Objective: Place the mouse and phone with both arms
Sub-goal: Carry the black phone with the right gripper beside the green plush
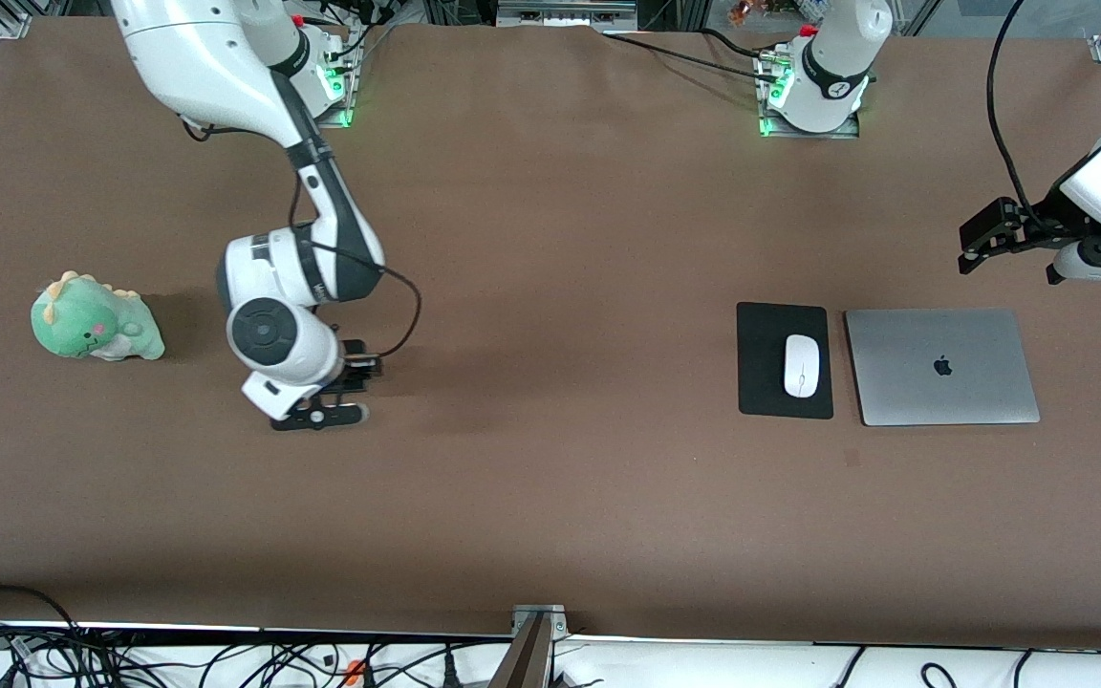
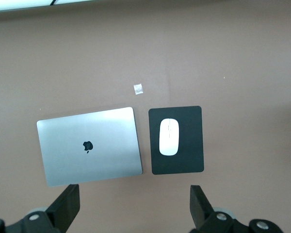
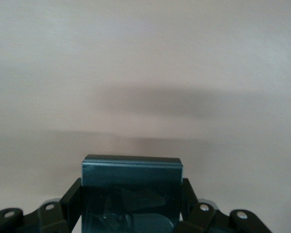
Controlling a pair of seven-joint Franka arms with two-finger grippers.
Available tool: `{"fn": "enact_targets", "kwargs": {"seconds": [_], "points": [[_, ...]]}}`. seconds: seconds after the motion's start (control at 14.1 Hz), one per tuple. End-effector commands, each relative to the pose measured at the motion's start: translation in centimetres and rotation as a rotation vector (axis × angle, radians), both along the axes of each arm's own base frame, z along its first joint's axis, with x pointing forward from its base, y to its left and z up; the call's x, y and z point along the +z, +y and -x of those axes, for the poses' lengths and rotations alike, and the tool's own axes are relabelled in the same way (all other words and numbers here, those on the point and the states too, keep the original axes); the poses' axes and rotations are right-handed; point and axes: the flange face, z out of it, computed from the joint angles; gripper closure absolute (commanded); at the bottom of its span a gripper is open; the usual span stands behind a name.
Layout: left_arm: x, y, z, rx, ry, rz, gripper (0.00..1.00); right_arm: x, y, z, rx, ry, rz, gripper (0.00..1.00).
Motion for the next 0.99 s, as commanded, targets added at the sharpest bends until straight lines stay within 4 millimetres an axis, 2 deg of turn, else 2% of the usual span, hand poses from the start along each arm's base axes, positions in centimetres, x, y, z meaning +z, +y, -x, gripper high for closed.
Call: {"fn": "enact_targets", "kwargs": {"seconds": [0.0, 0.21, 0.57, 0.64, 0.78, 0.92], "points": [[-0.4, -0.2, 0.6, -0.029, -0.002, -0.023, 0.00, 0.4, -5.4, 2.0, -0.042, -0.035, -0.008, 1.00], [-0.7, -0.3, 0.6, -0.028, 0.025, -0.024, 0.00, -1.3, -12.3, 3.5, 0.003, -0.082, 0.008, 1.00], [-0.3, -0.5, 0.4, -0.031, 0.021, -0.022, 0.00, -2.5, -23.7, 5.8, 0.007, -0.119, -0.007, 1.00], [-0.3, -0.4, 0.3, -0.029, 0.019, -0.022, 0.00, -3.0, -25.1, 6.7, -0.026, -0.147, -0.022, 1.00], [0.1, -0.4, 0.5, -0.030, 0.033, -0.022, 0.00, -3.6, -25.7, 7.4, -0.098, -0.216, -0.065, 1.00], [0.0, -0.3, 0.6, -0.030, 0.041, -0.023, 0.00, -4.0, -25.5, 7.8, -0.182, -0.242, -0.109, 1.00]]}}
